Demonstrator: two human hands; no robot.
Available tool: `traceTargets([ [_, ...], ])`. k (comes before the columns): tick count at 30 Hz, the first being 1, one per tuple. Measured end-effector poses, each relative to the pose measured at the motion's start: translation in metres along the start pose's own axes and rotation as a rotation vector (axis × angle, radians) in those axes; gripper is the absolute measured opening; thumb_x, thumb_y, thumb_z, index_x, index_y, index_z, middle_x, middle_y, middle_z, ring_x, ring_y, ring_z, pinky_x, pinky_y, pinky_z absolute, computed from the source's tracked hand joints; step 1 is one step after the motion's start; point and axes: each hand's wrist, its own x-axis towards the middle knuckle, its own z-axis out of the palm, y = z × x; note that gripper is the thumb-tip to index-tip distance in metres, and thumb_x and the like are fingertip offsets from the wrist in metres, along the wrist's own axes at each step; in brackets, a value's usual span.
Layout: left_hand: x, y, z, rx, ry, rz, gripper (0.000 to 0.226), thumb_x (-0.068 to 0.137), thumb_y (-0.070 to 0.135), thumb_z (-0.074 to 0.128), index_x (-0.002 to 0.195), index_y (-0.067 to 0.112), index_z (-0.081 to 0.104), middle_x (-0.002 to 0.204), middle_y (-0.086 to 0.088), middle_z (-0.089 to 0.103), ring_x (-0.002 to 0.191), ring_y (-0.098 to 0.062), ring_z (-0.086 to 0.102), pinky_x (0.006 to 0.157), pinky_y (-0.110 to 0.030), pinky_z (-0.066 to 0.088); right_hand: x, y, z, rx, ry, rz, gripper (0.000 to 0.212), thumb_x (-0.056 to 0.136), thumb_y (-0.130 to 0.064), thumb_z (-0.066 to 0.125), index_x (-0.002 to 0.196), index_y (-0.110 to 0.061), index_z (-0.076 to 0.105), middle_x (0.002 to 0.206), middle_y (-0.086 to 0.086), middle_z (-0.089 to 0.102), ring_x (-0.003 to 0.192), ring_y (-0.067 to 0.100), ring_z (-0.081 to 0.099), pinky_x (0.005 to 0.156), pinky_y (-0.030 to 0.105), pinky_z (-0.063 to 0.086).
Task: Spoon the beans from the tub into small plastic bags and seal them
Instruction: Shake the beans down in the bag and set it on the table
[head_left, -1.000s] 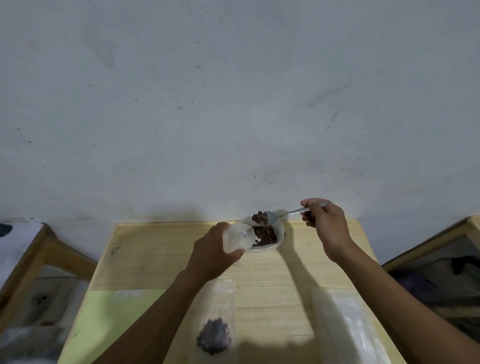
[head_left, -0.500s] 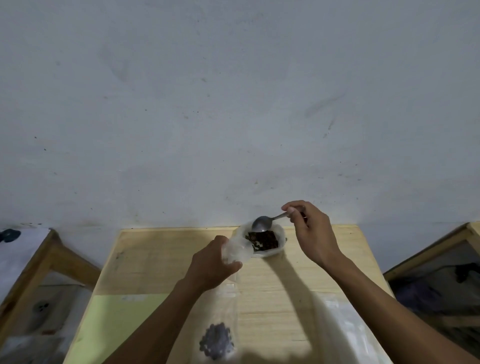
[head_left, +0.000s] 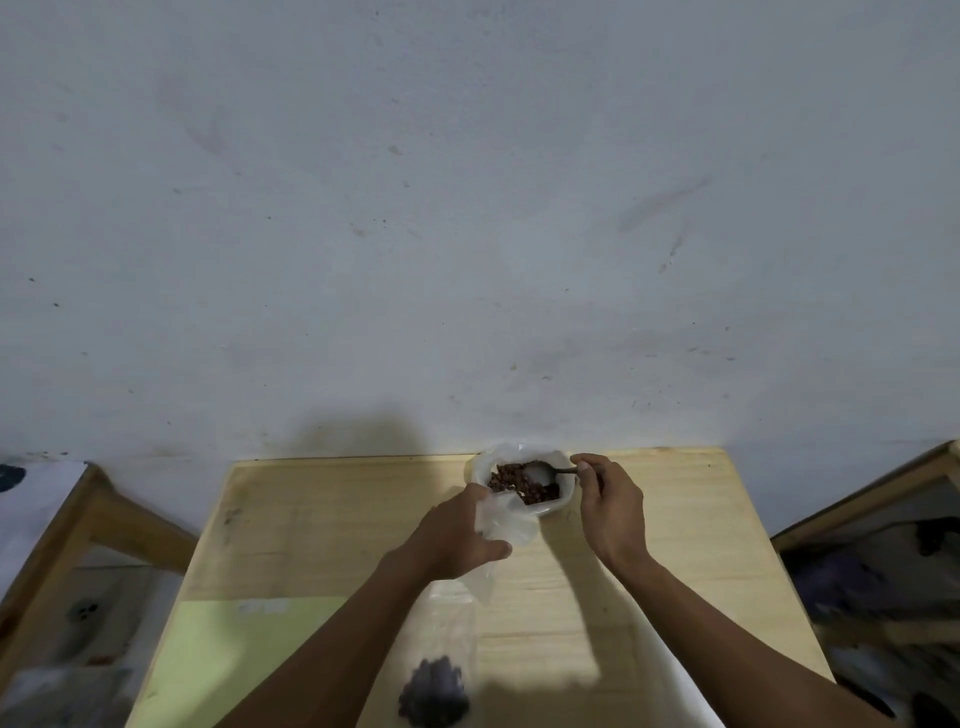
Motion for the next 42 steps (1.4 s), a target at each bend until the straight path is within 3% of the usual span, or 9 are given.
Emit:
traceTargets([
  [2,0.002,0.000,0.002,-0.037,0.012,-0.004,0.080,0.075,0.044,0.077,0.140,0.018,0.037,0.120,-0.001,0.058,0.096,-0.016,0.064,0.085,-0.033,0.050,-0.001,0.005,0.007,0.054,-0.011,0.105,0.023,0.101,-0.016,0.048,0.106,-0.013,0.070,0.097,0.001,0.072,0.092,0.018,0.064,0.079,0.025,0.047],
  [6,0.002,-0.002,0.006,-0.082,0.037,0.013,0.077,0.076,0.044,0.076,0.139,0.020,0.037,0.123,0.001,0.057,0.096,-0.014,0.065,0.085,-0.033,0.051,0.004,0.016,0.016,0.255,-0.020,0.451,0.022,0.100,-0.017,0.049,0.100,-0.015,0.071,0.091,0.006,0.072,0.090,0.025,0.067,0.091,0.046,0.055],
  [11,-0.002,-0.006,0.007,-0.100,0.073,0.023,0.076,0.073,0.049,0.074,0.136,0.025,0.038,0.121,0.004,0.057,0.098,-0.015,0.064,0.088,-0.037,0.052,0.008,0.011,0.008,0.488,0.021,0.632,0.024,0.099,-0.004,0.048,0.089,-0.006,0.069,0.086,0.012,0.064,0.078,0.022,0.059,0.085,0.041,0.053],
  [17,-0.004,-0.012,0.003,-0.053,0.177,0.035,0.060,0.073,0.049,0.071,0.121,0.029,0.043,0.091,0.016,0.053,0.082,-0.009,0.058,0.073,-0.030,0.047,0.012,0.002,-0.018,0.533,0.047,0.527,0.022,0.100,-0.005,0.047,0.094,-0.005,0.069,0.086,0.012,0.063,0.075,0.021,0.058,0.082,0.037,0.053],
  [25,-0.007,-0.004,-0.004,-0.060,0.283,-0.001,0.054,0.076,0.044,0.075,0.117,0.026,0.044,0.100,0.016,0.052,0.077,0.005,0.052,0.070,-0.029,0.041,0.014,-0.045,-0.050,0.476,-0.007,0.292,0.022,0.099,-0.010,0.049,0.092,-0.007,0.070,0.083,0.008,0.065,0.071,0.020,0.058,0.074,0.030,0.053],
  [30,-0.009,0.003,-0.004,-0.062,0.301,0.004,0.062,0.076,0.046,0.075,0.124,0.023,0.043,0.106,0.011,0.056,0.086,-0.010,0.058,0.076,-0.031,0.046,0.005,-0.063,-0.049,0.287,-0.116,0.106,0.022,0.099,-0.017,0.051,0.090,-0.016,0.071,0.083,0.000,0.070,0.071,0.012,0.063,0.078,0.033,0.053],
  [34,-0.010,0.004,-0.004,-0.049,0.302,0.005,0.059,0.076,0.047,0.074,0.121,0.024,0.043,0.105,0.011,0.057,0.089,-0.014,0.058,0.078,-0.034,0.048,-0.006,-0.071,-0.046,0.137,-0.224,-0.068,0.019,0.100,-0.022,0.052,0.096,-0.023,0.070,0.088,-0.011,0.071,0.079,-0.003,0.064,0.072,0.011,0.046],
  [36,-0.011,0.003,-0.005,-0.049,0.302,0.000,0.056,0.075,0.047,0.074,0.117,0.025,0.043,0.103,0.012,0.057,0.088,-0.013,0.058,0.077,-0.035,0.049,-0.010,-0.074,-0.046,0.097,-0.245,-0.147,0.019,0.101,-0.021,0.052,0.099,-0.025,0.070,0.092,-0.014,0.070,0.085,-0.004,0.063,0.071,0.007,0.043],
  [42,-0.013,-0.004,-0.008,-0.003,0.232,-0.023,0.056,0.077,0.048,0.072,0.120,0.026,0.041,0.104,0.013,0.057,0.088,-0.011,0.059,0.075,-0.031,0.044,0.001,-0.068,-0.053,0.107,-0.098,-0.170,0.018,0.101,-0.020,0.051,0.099,-0.022,0.069,0.091,-0.013,0.070,0.084,0.001,0.063,0.070,0.008,0.043],
])
